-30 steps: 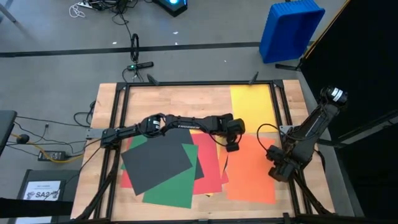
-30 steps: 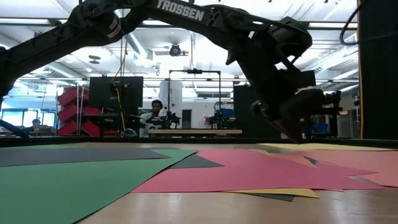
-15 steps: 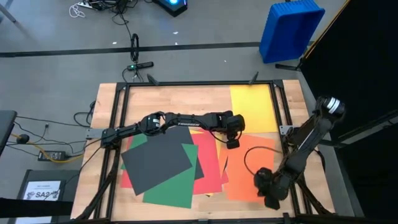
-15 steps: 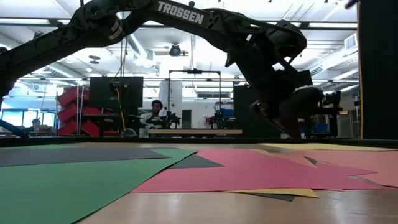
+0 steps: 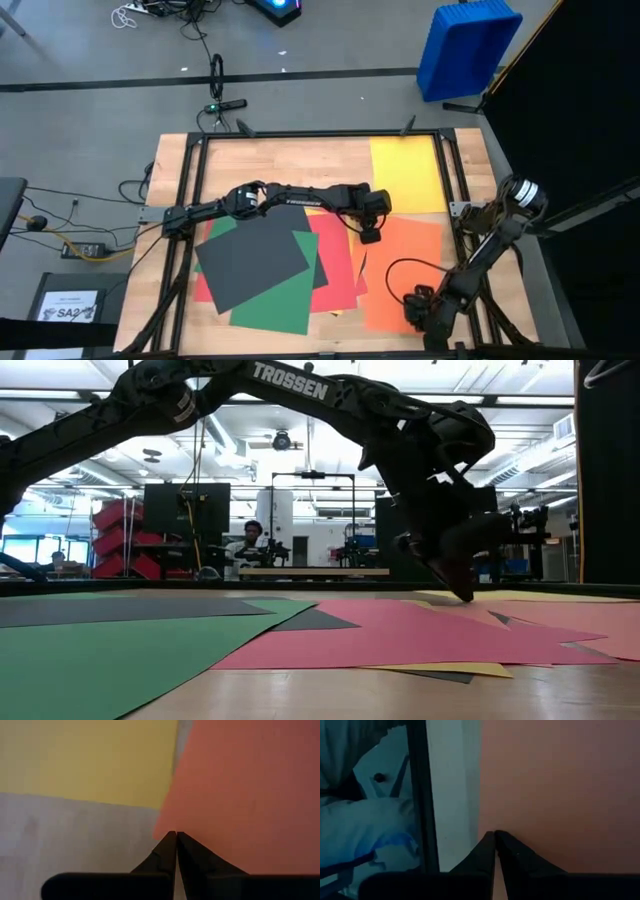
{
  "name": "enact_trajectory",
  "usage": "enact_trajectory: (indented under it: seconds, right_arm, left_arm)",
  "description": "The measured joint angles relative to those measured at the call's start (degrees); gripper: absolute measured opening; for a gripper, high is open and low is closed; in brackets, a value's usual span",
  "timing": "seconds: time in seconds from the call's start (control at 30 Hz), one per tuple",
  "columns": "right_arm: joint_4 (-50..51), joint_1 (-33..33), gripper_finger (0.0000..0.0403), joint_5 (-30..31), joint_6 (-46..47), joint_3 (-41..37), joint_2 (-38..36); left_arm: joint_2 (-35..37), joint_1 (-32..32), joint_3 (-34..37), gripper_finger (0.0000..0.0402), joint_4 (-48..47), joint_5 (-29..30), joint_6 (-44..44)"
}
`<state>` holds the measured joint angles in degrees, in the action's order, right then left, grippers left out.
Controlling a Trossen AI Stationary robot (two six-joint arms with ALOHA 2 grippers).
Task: Organize paper
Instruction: Stack the orange colored paper on top of the orange colored paper
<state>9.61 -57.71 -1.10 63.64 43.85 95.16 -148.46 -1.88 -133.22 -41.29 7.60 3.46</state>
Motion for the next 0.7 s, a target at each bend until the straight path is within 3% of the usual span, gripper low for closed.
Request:
enact_trajectory:
  seconds: [0.4, 0.7]
  right_arm:
    - [6.1, -1.3, 0.0, 1.3, 4.9, 0.1, -1.4]
    - [5.3, -4.9, 0.0, -1.3, 7.4, 0.0, -1.5]
  left_arm:
    - [0.2, 3.9, 2.9, 0.0, 3.4, -1.4, 4.3]
    - [0.1, 4.4, 2.5, 0.0, 3.1, 2.3, 6.2]
